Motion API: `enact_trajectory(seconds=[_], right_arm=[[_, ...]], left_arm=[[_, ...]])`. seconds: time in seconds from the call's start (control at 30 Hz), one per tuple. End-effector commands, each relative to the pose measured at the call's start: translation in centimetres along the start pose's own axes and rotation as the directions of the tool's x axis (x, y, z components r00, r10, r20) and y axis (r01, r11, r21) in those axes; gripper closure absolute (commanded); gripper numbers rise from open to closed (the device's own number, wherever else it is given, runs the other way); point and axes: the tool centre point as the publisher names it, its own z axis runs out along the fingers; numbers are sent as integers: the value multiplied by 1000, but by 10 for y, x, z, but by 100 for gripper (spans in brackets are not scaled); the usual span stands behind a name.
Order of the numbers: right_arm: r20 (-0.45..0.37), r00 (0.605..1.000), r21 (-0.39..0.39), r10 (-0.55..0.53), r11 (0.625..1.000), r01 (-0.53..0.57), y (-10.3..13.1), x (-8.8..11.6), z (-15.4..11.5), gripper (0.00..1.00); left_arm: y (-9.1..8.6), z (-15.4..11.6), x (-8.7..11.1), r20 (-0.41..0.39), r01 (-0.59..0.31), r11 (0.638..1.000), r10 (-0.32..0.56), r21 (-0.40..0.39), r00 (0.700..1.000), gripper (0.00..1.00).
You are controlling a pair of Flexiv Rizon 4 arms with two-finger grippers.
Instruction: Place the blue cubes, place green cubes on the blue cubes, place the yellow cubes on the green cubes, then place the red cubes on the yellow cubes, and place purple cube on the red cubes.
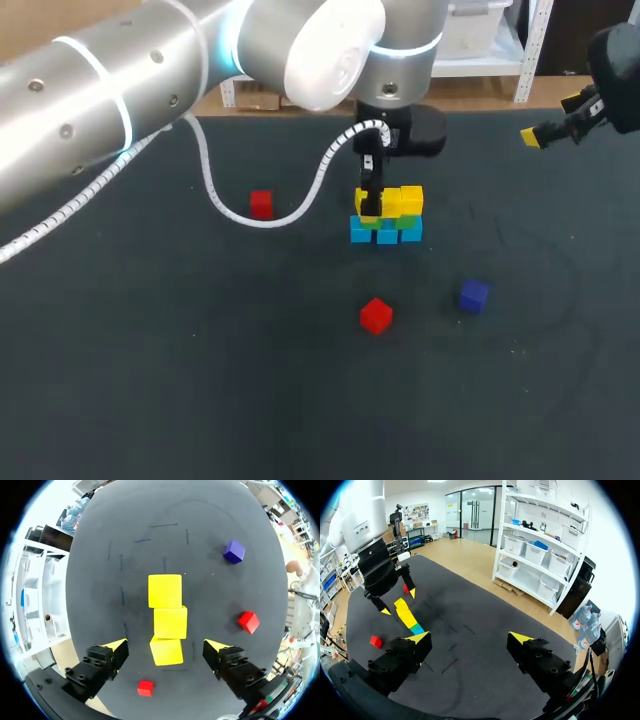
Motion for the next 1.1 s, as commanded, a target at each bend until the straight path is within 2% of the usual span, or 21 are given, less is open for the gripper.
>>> enact_trajectory(seconds=[0.03,0.27,0.5,0.6,0.7,0.83,0.97,1.1], right_arm=[[2,1000,-3,-1,1000,1,-1,0,0,0],[2,1000,-3,-1,1000,1,-1,0,0,0],[2,1000,-3,-1,1000,1,-1,0,0,0],[2,1000,-3,-1,1000,1,-1,0,0,0],[2,1000,-3,-1,1000,1,-1,0,0,0],[2,1000,-3,-1,1000,1,-1,0,0,0],[2,1000,-3,-1,1000,1,-1,0,0,0],[2,1000,-3,-1,1000,1,-1,0,0,0]], left_arm=[[6,-18,15,49,44,999,-43,-14,998,0],[5,-38,47,71,107,992,-102,-73,992,0],[9,-45,92,88,269,958,-261,-97,961,0],[10,-43,107,84,349,928,-340,-130,937,0],[9,-41,117,123,440,890,-427,-115,896,0],[2,-31,117,135,507,855,-493,-106,859,0],[0,-20,118,148,582,807,-567,-94,810,0],[-1,-5,121,132,622,779,-610,-81,781,0]])
